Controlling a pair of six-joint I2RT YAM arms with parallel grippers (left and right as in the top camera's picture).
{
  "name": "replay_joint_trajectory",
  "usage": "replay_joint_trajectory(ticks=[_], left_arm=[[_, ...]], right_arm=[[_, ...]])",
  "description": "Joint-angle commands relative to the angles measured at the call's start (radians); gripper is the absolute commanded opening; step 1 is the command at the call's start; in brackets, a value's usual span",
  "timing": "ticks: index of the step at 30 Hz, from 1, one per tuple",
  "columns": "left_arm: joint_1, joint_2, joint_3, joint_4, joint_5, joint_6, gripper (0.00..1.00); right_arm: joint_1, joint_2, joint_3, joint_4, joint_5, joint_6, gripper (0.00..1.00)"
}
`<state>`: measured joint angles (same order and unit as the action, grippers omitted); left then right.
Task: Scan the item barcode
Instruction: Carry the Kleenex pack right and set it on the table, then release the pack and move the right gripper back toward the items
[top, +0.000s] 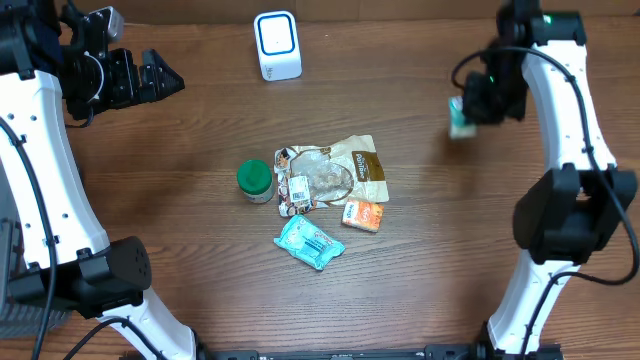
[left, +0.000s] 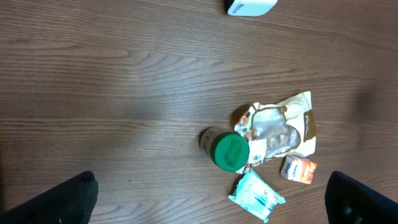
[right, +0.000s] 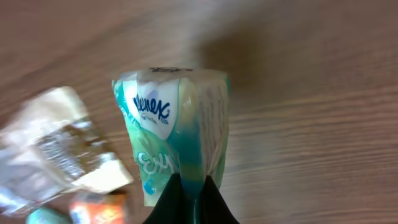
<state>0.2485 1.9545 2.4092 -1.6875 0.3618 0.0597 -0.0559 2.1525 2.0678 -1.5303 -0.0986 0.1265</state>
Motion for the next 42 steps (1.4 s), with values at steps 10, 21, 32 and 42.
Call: replay_joint_trajectory(ticks=[10,21,32,42], left_arm=[[-0.007,-0.010,0.010,-0.002,-0.007,0.019,1.00],[-0.007,-0.010,0.010,-0.002,-0.006,0.019,1.00],[-0.006,-0.010,0.010,-0.002,-0.007,0.019,0.99],[-0.007,-0.010,0.010,-0.002,-0.006,0.019,0.99]], right_arm=[[-0.105,-0.001,-0.329,0.177,-0.028,0.008,0.04],[-0.172,-0.001,-0.362,0.180,0.019,0.019,0.04],[-0.213,-0.002,-0.360,0.171,0.008,0.022,0.44],[-0.144,-0.137,-0.267,0.069,-0.106,-0.056,0.81]])
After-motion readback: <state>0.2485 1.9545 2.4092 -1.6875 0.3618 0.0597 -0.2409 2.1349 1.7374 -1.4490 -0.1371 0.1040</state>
